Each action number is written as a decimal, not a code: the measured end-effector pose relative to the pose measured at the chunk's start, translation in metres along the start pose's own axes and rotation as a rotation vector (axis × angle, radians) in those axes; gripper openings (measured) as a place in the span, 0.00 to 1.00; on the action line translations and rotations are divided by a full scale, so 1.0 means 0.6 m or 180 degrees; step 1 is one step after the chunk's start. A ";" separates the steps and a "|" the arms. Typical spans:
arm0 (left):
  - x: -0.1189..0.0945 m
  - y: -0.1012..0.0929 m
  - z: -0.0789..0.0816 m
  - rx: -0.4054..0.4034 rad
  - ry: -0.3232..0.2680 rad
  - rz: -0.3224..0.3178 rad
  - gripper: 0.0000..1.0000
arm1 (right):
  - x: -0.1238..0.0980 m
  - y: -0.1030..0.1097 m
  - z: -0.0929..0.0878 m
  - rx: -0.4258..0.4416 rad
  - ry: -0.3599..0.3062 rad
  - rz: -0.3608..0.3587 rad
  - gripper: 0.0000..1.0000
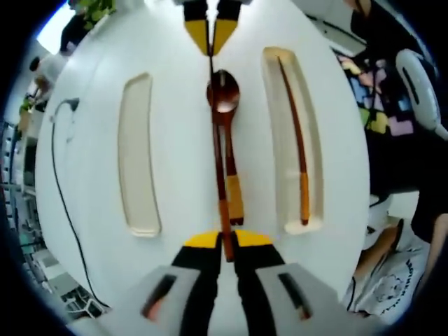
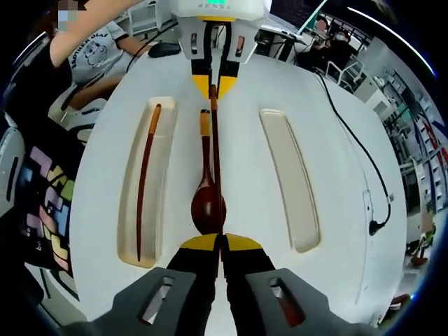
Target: Arrange the utensils inside the cutlery case until each visible utensil rests in its matching compartment.
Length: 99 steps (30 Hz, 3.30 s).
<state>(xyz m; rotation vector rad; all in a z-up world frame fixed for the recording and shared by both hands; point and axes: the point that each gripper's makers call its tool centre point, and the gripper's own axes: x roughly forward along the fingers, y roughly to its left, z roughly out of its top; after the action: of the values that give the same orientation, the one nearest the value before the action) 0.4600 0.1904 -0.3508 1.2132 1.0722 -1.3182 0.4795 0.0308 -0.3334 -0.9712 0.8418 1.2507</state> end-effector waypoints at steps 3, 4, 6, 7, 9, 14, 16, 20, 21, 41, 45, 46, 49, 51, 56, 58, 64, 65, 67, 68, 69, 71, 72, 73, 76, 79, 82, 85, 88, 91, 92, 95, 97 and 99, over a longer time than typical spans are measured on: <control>-0.007 -0.004 0.003 0.0073 -0.0014 -0.0057 0.06 | -0.004 0.015 -0.003 -0.0015 -0.0021 -0.0006 0.00; -0.010 -0.002 0.002 0.0101 -0.0007 -0.0058 0.06 | -0.006 0.024 -0.002 -0.0017 -0.0052 0.0012 0.00; -0.012 -0.007 0.000 0.0120 0.0000 -0.0070 0.06 | -0.007 0.035 -0.001 -0.0006 -0.0089 0.0020 0.00; -0.013 -0.010 0.000 0.0136 -0.0008 -0.0080 0.06 | -0.008 0.040 -0.002 -0.0017 -0.0097 0.0024 0.00; -0.015 -0.015 0.000 0.0147 -0.0036 -0.0109 0.06 | -0.008 0.048 -0.003 -0.0028 -0.0109 0.0027 0.00; -0.012 -0.027 -0.001 0.0171 -0.0091 -0.0144 0.06 | -0.005 0.070 -0.004 -0.0012 -0.0150 0.0076 0.00; -0.011 -0.032 -0.001 0.0166 -0.0121 -0.0158 0.06 | -0.003 0.077 -0.006 0.0006 -0.0152 0.0089 0.00; -0.007 -0.050 0.003 0.0184 -0.0153 -0.0197 0.06 | 0.003 0.090 -0.012 0.0057 -0.0157 0.0162 0.00; -0.006 -0.054 0.004 0.0191 -0.0159 -0.0204 0.06 | 0.004 0.093 -0.013 0.0068 -0.0154 0.0174 0.00; 0.008 -0.104 0.017 0.0306 -0.0231 -0.0381 0.06 | 0.016 0.158 -0.030 0.0192 -0.0264 0.0466 0.00; 0.009 -0.109 0.020 0.0320 -0.0230 -0.0409 0.06 | 0.017 0.164 -0.032 0.0212 -0.0254 0.0498 0.00; 0.010 -0.111 0.020 0.0319 -0.0226 -0.0420 0.06 | 0.017 0.165 -0.032 0.0218 -0.0252 0.0500 0.00; 0.012 -0.115 0.024 0.0319 -0.0242 -0.0435 0.06 | 0.018 0.166 -0.036 0.0250 -0.0225 0.0523 0.00; 0.014 -0.118 0.025 0.0333 -0.0239 -0.0444 0.06 | 0.019 0.167 -0.037 0.0266 -0.0238 0.0528 0.00; 0.017 -0.119 0.026 0.0341 -0.0235 -0.0450 0.06 | 0.018 0.171 -0.039 0.0299 -0.0250 0.0558 0.01; 0.018 -0.119 0.027 0.0338 -0.0236 -0.0455 0.06 | 0.019 0.172 -0.040 0.0305 -0.0244 0.0561 0.01; 0.026 -0.121 0.025 0.0353 -0.0233 -0.0467 0.06 | 0.021 0.176 -0.041 0.0333 -0.0248 0.0592 0.01; 0.027 -0.121 0.025 0.0360 -0.0240 -0.0466 0.06 | 0.021 0.176 -0.041 0.0335 -0.0246 0.0592 0.01; 0.028 -0.120 0.026 0.0364 -0.0248 -0.0458 0.06 | 0.022 0.177 -0.041 0.0340 -0.0245 0.0597 0.01; 0.028 -0.120 0.026 0.0361 -0.0247 -0.0457 0.06 | 0.022 0.177 -0.041 0.0343 -0.0247 0.0597 0.01; 0.028 -0.120 0.025 0.0361 -0.0247 -0.0456 0.06 | 0.022 0.177 -0.041 0.0346 -0.0248 0.0595 0.01; 0.029 -0.120 0.025 0.0371 -0.0244 -0.0446 0.06 | 0.022 0.177 -0.041 0.0364 -0.0252 0.0594 0.01; 0.030 -0.121 0.025 0.0385 -0.0238 -0.0444 0.06 | 0.022 0.176 -0.040 0.0395 -0.0259 0.0595 0.01; 0.030 -0.120 0.025 0.0422 -0.0248 -0.0434 0.06 | 0.021 0.177 -0.040 0.0402 -0.0262 0.0607 0.01; 0.032 -0.119 0.026 0.0423 -0.0262 -0.0417 0.06 | 0.022 0.177 -0.040 0.0397 -0.0268 0.0602 0.01; 0.031 -0.116 0.032 0.0423 -0.0330 -0.0380 0.07 | 0.021 0.179 -0.039 0.0421 -0.0283 0.0617 0.02; 0.029 -0.118 0.035 0.0450 -0.0368 -0.0372 0.10 | 0.018 0.177 -0.036 0.0413 -0.0317 0.0599 0.04; 0.026 -0.117 0.036 0.0449 -0.0375 -0.0345 0.10 | 0.015 0.175 -0.034 0.0420 -0.0325 0.0580 0.04; 0.021 -0.115 0.039 0.0444 -0.0426 -0.0327 0.10 | 0.011 0.173 -0.031 0.0417 -0.0355 0.0562 0.04; 0.018 -0.114 0.040 0.0445 -0.0453 -0.0313 0.10 | 0.011 0.172 -0.031 0.0414 -0.0352 0.0551 0.04; 0.016 -0.114 0.040 0.0442 -0.0463 -0.0306 0.10 | 0.010 0.171 -0.031 0.0417 -0.0355 0.0546 0.04; 0.007 -0.110 0.042 0.0445 -0.0528 -0.0253 0.10 | 0.007 0.168 -0.028 0.0436 -0.0394 0.0541 0.04; 0.000 -0.106 0.043 0.0421 -0.0581 -0.0224 0.10 | 0.003 0.166 -0.025 0.0458 -0.0427 0.0542 0.04; -0.005 -0.103 0.042 0.0427 -0.0605 -0.0183 0.10 | -0.001 0.164 -0.021 0.0466 -0.0460 0.0532 0.04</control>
<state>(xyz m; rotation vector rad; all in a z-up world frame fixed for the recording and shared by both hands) 0.3958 0.1718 -0.3463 1.1352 0.9002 -1.5376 0.3819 0.0234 -0.3502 -0.6959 0.9010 1.3641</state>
